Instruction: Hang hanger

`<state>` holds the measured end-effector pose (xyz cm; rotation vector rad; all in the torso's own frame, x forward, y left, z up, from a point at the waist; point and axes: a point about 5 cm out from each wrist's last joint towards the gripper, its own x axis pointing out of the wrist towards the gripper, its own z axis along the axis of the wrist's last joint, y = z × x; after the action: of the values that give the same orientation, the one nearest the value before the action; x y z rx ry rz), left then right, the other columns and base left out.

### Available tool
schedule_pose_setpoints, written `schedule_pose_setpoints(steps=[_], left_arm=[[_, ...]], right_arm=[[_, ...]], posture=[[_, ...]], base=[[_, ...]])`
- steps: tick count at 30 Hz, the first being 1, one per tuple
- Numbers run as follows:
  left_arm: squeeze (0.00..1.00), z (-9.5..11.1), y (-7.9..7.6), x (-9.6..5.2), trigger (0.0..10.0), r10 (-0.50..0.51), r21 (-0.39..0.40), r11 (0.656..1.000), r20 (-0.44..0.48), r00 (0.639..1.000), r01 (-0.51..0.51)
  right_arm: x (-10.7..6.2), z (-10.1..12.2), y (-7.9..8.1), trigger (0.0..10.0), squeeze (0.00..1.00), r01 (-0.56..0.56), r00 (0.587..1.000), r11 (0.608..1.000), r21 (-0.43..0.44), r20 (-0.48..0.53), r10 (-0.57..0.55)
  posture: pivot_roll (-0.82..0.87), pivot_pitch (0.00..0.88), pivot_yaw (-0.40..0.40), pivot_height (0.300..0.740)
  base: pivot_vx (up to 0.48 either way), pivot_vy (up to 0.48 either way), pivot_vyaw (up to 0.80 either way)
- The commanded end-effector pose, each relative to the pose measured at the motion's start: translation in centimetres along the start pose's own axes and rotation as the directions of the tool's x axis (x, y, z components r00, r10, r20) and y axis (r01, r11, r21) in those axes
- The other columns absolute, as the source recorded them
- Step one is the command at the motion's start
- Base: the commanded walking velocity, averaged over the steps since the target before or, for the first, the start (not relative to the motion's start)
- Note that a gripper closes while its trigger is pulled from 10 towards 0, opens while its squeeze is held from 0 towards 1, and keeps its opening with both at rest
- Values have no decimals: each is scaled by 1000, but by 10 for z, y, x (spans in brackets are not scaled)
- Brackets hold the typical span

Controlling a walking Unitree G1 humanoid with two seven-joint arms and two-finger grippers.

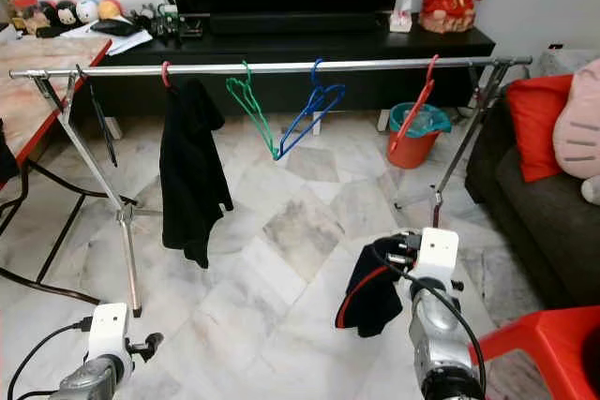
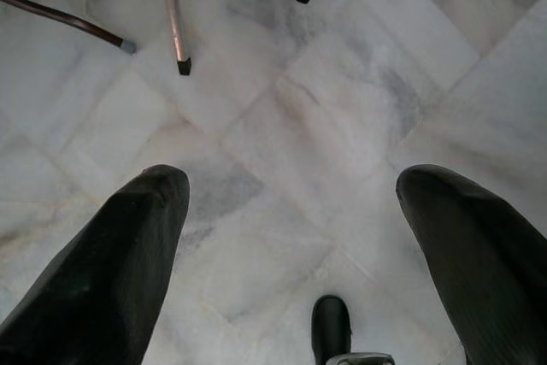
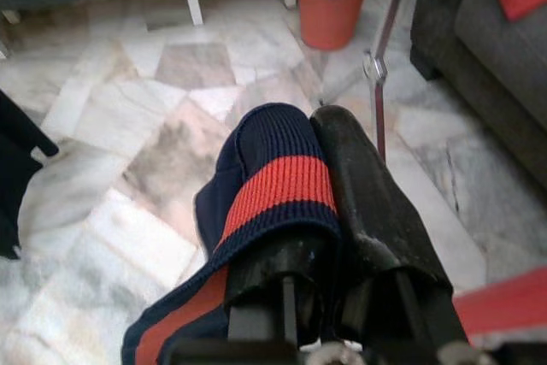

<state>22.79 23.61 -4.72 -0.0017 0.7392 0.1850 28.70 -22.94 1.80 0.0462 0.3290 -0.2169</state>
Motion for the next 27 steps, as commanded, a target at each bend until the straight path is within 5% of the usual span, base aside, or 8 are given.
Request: schedule_pose_setpoints(steps=[1,8,14,27], left_arm=[[0,9,0,2,10000,22,-24,1000,43,999,-21],[0,36,3,4,10000,41,-32,999,164,986,-36],[0,58,11,2,10000,53,-33,998,286,957,-46],[0,83,-5,-5,10000,-17,4,1000,471,882,18]], right_arm=[[2,5,-4,10000,0,17,999,1000,25,31,-17],[-5,-4,-2,10000,0,19,997,998,54,74,-23],[-33,-29,-10,10000,0,74,988,997,4,136,-74],[-55,-14,-24,10000,0,122,948,991,-47,301,-102]], posture=[[-78,0,-6,740],[-90,0,-1,740],[-115,0,17,740],[-163,0,1,740]], base=[[0,0,0],[0,0,0],[0,0,0],[0,0,0]])
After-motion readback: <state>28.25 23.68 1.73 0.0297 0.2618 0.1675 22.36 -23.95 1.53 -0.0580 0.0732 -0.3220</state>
